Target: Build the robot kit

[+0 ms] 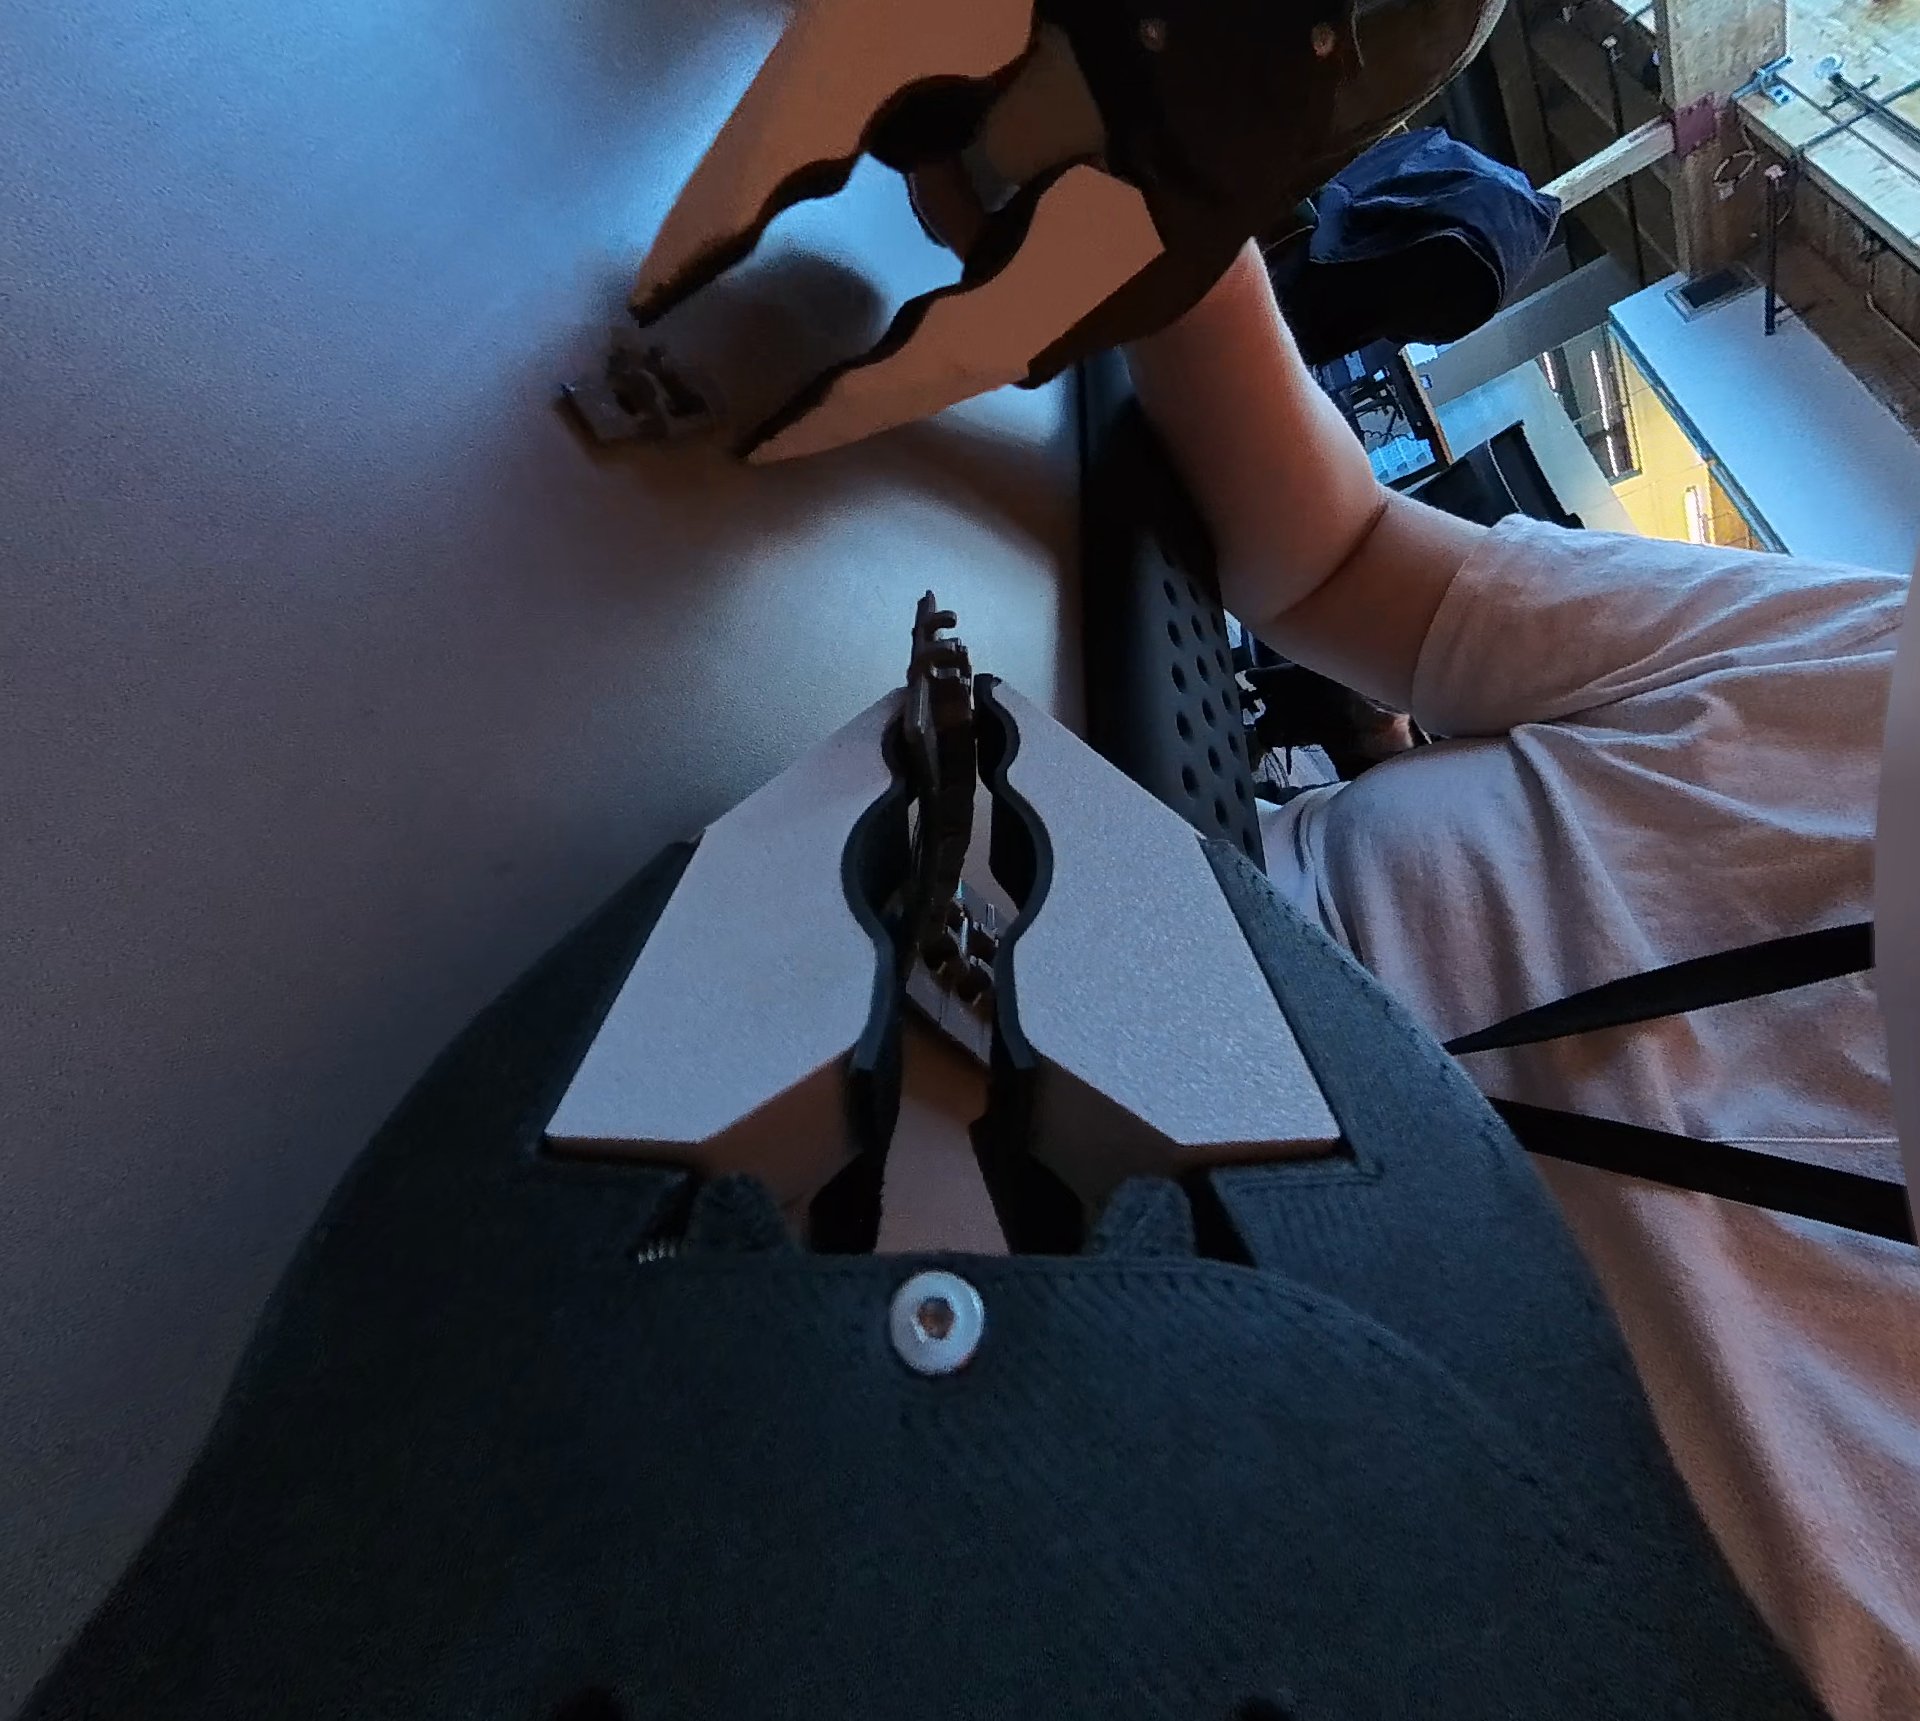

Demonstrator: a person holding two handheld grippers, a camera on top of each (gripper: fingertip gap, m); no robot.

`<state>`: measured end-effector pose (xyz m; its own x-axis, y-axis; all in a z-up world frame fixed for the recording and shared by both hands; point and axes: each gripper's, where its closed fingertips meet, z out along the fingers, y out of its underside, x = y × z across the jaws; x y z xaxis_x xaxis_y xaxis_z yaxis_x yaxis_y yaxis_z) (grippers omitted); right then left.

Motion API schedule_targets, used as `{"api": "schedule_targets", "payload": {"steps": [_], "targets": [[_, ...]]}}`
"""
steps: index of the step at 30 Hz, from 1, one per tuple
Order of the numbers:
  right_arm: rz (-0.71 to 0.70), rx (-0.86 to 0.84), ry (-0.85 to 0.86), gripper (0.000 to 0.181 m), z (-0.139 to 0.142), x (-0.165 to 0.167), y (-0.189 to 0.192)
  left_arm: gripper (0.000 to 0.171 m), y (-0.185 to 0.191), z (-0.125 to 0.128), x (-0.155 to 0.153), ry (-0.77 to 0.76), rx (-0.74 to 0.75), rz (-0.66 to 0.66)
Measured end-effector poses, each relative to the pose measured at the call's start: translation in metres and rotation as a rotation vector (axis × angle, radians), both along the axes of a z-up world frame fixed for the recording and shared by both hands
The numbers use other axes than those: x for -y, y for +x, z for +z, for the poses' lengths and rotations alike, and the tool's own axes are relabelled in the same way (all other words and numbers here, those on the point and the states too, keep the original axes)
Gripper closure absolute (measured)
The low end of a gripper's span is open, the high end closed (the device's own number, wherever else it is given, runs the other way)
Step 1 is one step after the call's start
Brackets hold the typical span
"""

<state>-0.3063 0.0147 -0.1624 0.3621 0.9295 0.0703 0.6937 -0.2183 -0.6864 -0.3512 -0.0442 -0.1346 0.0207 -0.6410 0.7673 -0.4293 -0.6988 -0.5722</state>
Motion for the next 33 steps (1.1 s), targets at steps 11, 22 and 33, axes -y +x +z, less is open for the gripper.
{"api": "schedule_targets", "payload": {"steps": [11,22,33], "targets": [[-0.18,-0.373,-0.396,0.163,0.019,-0.013,-0.005,0.165,0.0,-0.001,0.0,-0.002,-0.004,-0.004],[-0.141,-0.173,-0.29,0.163,0.001,-0.008,-0.01,0.165,0.0,-0.001,0.001,-0.003,-0.006,-0.006],[-0.083,-0.178,-0.239,0.181,0.013,0.002,-0.012,0.165,0.0,-0.002,0.0,-0.005,-0.011,-0.001]]}}
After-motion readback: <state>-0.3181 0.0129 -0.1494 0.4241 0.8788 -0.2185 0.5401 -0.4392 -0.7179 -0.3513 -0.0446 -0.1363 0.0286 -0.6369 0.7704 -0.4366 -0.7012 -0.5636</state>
